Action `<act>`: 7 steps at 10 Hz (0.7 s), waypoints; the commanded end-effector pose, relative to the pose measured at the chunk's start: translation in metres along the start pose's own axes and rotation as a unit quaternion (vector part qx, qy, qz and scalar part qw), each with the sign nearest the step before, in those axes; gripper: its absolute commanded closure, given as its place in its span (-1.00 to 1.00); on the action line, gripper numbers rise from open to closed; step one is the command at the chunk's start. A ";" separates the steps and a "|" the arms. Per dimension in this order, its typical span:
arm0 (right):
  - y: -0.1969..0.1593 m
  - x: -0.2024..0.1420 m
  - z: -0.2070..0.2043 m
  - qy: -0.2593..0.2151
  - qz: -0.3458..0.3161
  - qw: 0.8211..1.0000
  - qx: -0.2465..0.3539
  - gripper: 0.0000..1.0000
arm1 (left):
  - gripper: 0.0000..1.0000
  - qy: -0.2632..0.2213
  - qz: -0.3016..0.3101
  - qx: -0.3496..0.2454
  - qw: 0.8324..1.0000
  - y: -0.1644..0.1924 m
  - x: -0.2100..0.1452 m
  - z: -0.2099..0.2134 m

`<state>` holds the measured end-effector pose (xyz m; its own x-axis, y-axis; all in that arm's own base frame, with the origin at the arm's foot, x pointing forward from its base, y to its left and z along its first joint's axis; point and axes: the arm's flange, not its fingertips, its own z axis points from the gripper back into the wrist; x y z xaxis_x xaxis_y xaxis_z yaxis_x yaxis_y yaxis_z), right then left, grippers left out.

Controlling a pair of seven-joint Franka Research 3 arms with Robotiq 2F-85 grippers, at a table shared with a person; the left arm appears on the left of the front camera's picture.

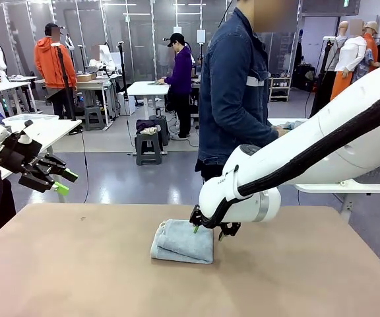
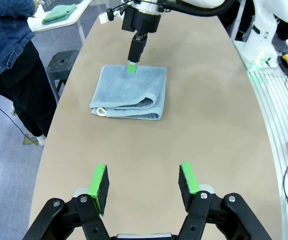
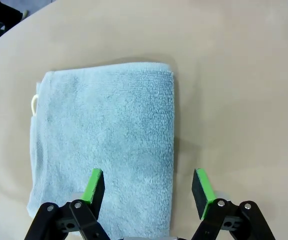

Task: Fold the towels and place them in the basket.
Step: Place the folded Towel with hook on the right side of the table.

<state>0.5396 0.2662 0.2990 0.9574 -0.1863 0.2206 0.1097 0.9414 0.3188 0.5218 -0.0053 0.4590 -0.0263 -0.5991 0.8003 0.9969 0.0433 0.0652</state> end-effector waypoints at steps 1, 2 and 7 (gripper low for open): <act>0.011 0.003 -0.009 -0.014 -0.015 1.000 -0.008 -0.77 | -0.43 0.001 0.002 0.006 1.000 -0.002 0.002 0.000; 0.009 0.007 -0.013 -0.015 -0.012 1.000 -0.007 -0.77 | -0.43 0.001 0.002 0.006 1.000 -0.002 0.002 0.000; 0.009 0.007 -0.022 0.013 -0.014 1.000 -0.005 -0.37 | -0.43 0.001 0.002 0.006 1.000 -0.002 0.002 0.000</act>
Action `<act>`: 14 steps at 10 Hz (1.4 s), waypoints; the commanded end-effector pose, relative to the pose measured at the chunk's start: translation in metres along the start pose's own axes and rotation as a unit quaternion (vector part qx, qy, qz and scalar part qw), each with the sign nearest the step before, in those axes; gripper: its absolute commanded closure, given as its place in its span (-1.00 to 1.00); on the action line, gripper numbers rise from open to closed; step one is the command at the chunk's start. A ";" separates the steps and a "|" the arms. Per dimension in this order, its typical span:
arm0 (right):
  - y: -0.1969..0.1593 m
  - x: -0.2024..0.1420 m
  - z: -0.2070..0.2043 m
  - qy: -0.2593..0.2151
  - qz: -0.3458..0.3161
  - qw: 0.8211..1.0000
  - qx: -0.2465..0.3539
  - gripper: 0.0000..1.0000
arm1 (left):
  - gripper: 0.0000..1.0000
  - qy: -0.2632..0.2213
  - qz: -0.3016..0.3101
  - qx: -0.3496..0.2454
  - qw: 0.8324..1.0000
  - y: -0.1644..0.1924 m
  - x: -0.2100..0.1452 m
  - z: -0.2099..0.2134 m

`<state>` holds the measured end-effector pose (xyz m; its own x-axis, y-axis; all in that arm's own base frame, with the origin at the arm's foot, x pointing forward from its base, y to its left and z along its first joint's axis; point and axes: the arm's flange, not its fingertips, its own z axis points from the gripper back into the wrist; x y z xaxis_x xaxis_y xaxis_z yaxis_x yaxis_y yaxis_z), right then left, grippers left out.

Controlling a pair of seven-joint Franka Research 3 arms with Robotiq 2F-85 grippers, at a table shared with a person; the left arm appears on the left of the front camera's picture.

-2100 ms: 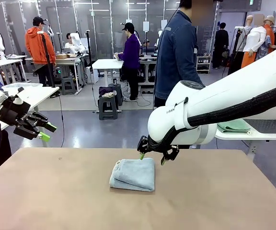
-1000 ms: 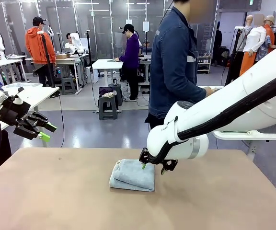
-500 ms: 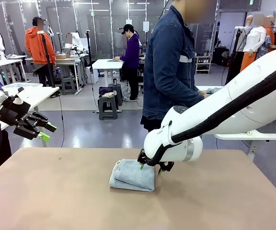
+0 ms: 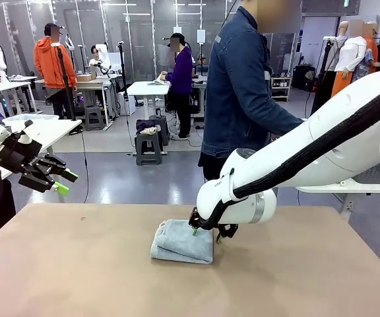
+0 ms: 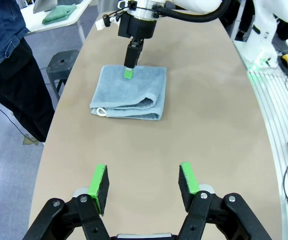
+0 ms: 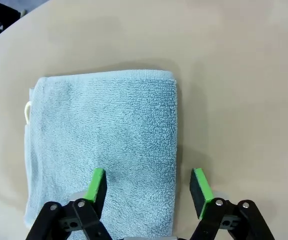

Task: Fold the towels and place them in the basket.
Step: Place the folded Towel with hook on the right side of the table.

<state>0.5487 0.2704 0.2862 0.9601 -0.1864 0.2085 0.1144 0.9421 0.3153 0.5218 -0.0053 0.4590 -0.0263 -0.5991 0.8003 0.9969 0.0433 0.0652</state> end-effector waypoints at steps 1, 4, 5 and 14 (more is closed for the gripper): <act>0.008 0.003 -0.007 0.007 -0.012 1.000 -0.003 -0.37 | -0.43 0.001 0.002 0.006 1.000 -0.002 0.002 0.000; 0.009 0.003 -0.008 0.015 -0.010 1.000 -0.006 0.43 | -0.43 0.001 0.002 0.006 1.000 -0.002 0.002 0.000; 0.009 0.003 -0.008 0.016 -0.009 1.000 -0.006 0.12 | -0.43 0.001 0.002 0.006 1.000 -0.002 0.002 0.000; -0.044 0.019 0.022 0.019 0.011 1.000 -0.011 1.00 | -0.43 0.001 0.002 0.006 1.000 -0.002 0.002 0.000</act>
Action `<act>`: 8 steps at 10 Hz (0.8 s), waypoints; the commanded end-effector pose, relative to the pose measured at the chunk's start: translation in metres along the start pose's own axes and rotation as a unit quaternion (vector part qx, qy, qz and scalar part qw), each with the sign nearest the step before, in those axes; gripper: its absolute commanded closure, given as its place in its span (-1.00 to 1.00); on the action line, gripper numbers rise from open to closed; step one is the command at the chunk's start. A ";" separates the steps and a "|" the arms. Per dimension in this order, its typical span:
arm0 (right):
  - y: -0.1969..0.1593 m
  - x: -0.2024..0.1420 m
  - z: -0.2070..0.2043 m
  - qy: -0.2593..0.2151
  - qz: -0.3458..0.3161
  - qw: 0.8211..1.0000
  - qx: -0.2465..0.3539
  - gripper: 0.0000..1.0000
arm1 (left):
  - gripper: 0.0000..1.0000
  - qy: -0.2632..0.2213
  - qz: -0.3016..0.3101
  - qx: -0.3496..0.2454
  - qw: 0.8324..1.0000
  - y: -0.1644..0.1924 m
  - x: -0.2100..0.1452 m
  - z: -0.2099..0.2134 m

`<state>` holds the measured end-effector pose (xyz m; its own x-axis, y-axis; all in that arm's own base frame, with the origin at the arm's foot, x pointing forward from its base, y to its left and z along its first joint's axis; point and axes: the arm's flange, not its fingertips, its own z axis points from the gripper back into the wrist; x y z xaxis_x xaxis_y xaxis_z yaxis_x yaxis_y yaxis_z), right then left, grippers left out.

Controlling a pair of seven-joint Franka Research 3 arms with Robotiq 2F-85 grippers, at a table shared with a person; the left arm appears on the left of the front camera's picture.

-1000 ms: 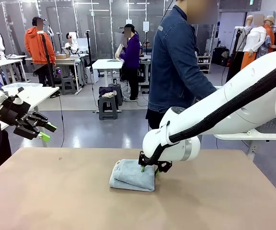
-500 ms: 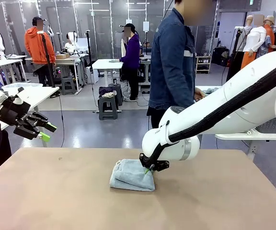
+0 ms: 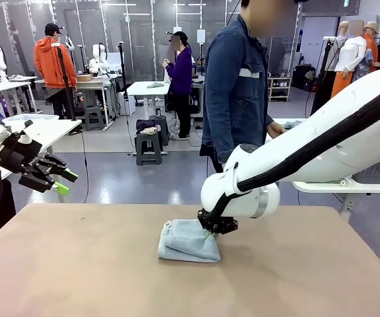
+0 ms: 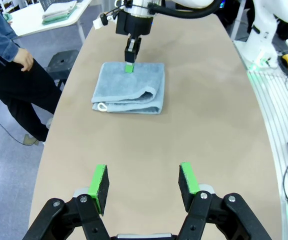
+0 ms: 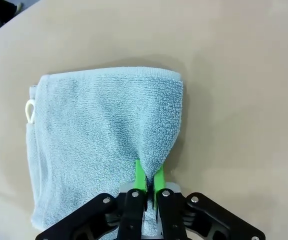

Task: Fold the towels and place them in the basket.
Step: Place the folded Towel with hook on the right side of the table.

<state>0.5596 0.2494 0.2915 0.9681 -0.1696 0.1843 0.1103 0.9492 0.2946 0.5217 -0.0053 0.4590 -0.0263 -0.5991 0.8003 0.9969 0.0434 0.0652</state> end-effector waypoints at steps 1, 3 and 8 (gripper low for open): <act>-0.058 0.010 0.027 0.008 0.011 1.000 0.011 1.00 | -0.43 0.001 0.002 0.006 1.000 -0.002 0.002 0.000; -0.123 0.030 0.054 -0.002 0.016 1.000 0.006 1.00 | -0.43 0.001 0.002 0.006 1.000 -0.002 0.002 0.000; -0.281 0.075 0.113 -0.011 0.067 0.998 0.008 1.00 | -0.43 0.001 0.002 0.006 1.000 -0.002 0.002 0.000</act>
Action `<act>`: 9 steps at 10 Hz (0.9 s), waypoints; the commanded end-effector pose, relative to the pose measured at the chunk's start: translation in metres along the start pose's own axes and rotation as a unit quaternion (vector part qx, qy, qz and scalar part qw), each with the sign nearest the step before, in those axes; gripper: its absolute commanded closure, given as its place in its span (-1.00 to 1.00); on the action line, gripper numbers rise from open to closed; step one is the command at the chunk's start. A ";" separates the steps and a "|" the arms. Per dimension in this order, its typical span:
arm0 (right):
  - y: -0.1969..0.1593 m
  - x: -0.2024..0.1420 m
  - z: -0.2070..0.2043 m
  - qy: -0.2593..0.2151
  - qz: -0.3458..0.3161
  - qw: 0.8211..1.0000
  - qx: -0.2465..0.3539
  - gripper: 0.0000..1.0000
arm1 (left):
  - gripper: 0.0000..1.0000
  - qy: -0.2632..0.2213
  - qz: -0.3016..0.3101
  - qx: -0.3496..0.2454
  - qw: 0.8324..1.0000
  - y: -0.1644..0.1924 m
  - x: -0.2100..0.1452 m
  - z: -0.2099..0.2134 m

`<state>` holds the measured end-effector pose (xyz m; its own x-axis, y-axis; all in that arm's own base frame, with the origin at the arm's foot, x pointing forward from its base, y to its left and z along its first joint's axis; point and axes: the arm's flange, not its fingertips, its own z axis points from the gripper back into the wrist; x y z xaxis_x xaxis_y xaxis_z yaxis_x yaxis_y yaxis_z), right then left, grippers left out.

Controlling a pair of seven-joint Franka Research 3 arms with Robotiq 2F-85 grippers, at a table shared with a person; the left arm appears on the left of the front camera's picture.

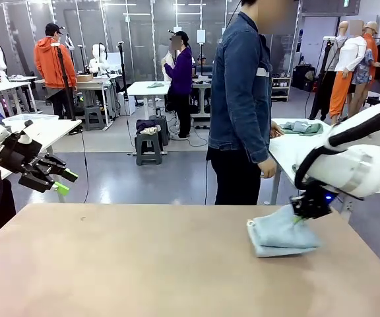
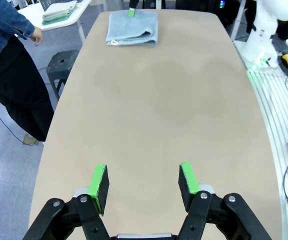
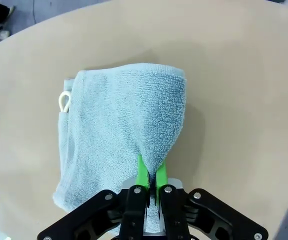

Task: Fold the towels and place them in the basket.
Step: Place the folded Towel with hook on the right side of the table.

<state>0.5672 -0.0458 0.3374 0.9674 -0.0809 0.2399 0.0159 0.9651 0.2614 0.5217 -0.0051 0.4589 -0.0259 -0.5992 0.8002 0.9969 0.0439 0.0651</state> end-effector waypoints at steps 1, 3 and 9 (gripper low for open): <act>-0.036 0.015 -0.010 -0.003 0.031 0.999 0.018 1.00 | -0.43 0.001 0.002 0.006 1.000 -0.002 0.002 0.000; -0.063 0.027 -0.020 -0.007 0.044 0.999 0.021 1.00 | -0.43 0.001 0.002 0.006 1.000 -0.002 0.002 0.000; -0.065 0.025 -0.008 -0.019 0.052 0.998 -0.001 -0.31 | -0.43 0.001 0.002 0.006 1.000 -0.002 0.002 0.000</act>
<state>0.6024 -0.1094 0.3104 0.9591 -0.0073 0.2831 -0.0664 0.9661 0.2496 0.5217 -0.0051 0.4590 -0.0261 -0.5992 0.8002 0.9969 0.0437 0.0652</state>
